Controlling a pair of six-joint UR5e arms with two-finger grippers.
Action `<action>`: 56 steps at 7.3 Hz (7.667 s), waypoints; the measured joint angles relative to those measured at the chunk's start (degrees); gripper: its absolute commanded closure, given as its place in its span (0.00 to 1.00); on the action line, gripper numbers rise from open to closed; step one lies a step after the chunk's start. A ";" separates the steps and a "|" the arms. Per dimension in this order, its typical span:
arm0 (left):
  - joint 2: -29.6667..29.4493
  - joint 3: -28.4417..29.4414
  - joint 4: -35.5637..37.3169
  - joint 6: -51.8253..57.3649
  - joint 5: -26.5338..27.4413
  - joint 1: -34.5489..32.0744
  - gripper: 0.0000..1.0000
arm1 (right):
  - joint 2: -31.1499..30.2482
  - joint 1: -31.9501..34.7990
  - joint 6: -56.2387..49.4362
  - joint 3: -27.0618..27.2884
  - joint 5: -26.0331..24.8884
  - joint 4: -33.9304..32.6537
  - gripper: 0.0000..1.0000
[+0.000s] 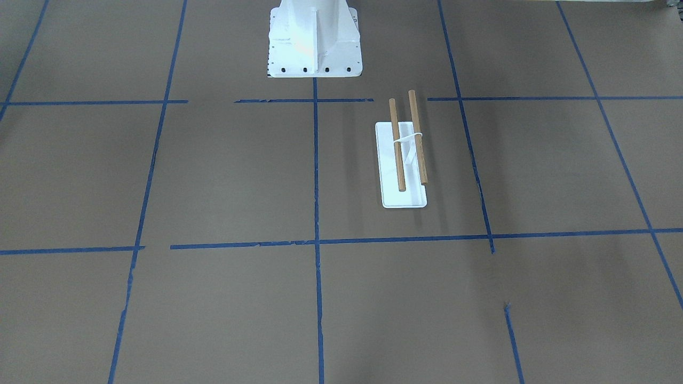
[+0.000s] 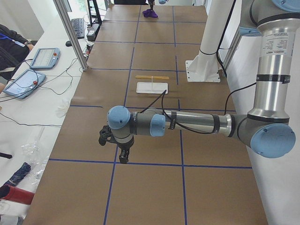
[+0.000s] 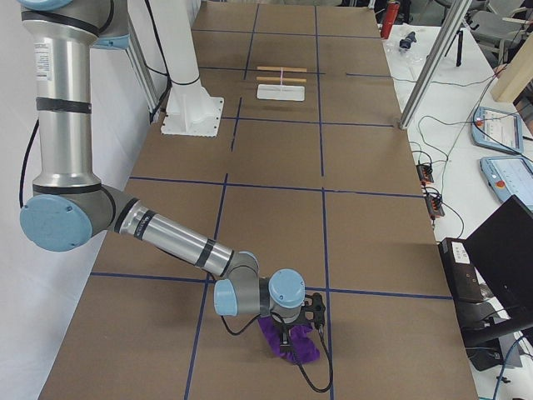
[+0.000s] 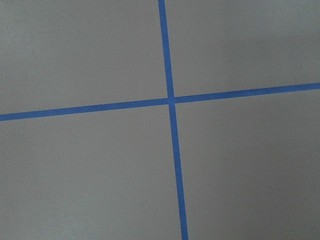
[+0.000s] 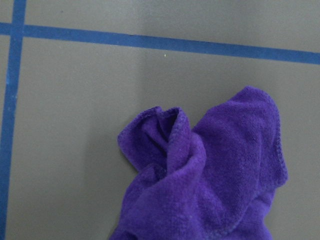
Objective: Hang towel on rack
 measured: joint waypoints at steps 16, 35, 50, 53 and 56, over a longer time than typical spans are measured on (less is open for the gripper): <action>-1.07 -4.84 -0.16 -0.05 0.30 -0.04 0.00 | 3.55 1.63 0.06 22.61 -4.78 1.25 1.00; -27.61 -4.56 -49.55 -104.00 10.81 38.76 0.00 | 36.38 -63.29 67.43 46.29 -60.36 -1.22 1.00; -34.31 -2.94 -49.55 -109.69 8.08 43.04 1.00 | 36.92 -65.60 66.12 48.59 -60.06 2.65 1.00; -34.17 -3.25 -49.55 -109.60 6.41 42.75 1.00 | 36.89 -65.57 66.30 49.24 -59.55 2.65 0.01; -34.19 -3.83 -49.49 -109.60 4.74 41.36 1.00 | 36.54 -66.08 66.43 49.76 -59.51 2.16 0.00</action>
